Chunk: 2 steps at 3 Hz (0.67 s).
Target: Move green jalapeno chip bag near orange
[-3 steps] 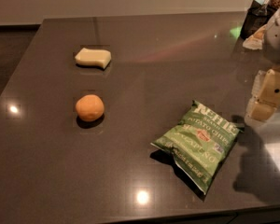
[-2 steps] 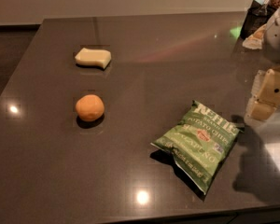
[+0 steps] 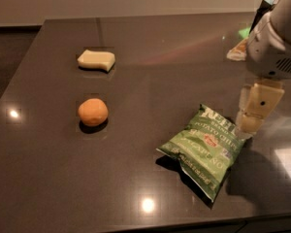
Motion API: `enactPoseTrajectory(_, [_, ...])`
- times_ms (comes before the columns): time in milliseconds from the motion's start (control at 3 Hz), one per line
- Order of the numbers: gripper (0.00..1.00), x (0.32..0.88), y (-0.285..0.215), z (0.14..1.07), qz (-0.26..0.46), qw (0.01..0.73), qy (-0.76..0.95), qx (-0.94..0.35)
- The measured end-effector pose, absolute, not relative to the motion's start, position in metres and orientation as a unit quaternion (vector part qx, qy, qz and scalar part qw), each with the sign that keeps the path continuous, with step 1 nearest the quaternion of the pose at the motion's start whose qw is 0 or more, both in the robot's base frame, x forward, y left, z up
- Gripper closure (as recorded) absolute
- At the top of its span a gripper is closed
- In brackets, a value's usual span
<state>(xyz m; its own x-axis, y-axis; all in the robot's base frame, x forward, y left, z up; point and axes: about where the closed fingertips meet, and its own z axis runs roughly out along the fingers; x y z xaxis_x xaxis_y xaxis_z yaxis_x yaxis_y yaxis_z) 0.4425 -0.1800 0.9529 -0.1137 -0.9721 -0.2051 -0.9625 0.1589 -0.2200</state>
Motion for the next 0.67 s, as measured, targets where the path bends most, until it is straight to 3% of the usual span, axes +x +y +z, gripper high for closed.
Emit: enactPoseTrajectory(667, [0.0,0.451,-0.143,0.9,0.001,0.144,0.701,-0.699])
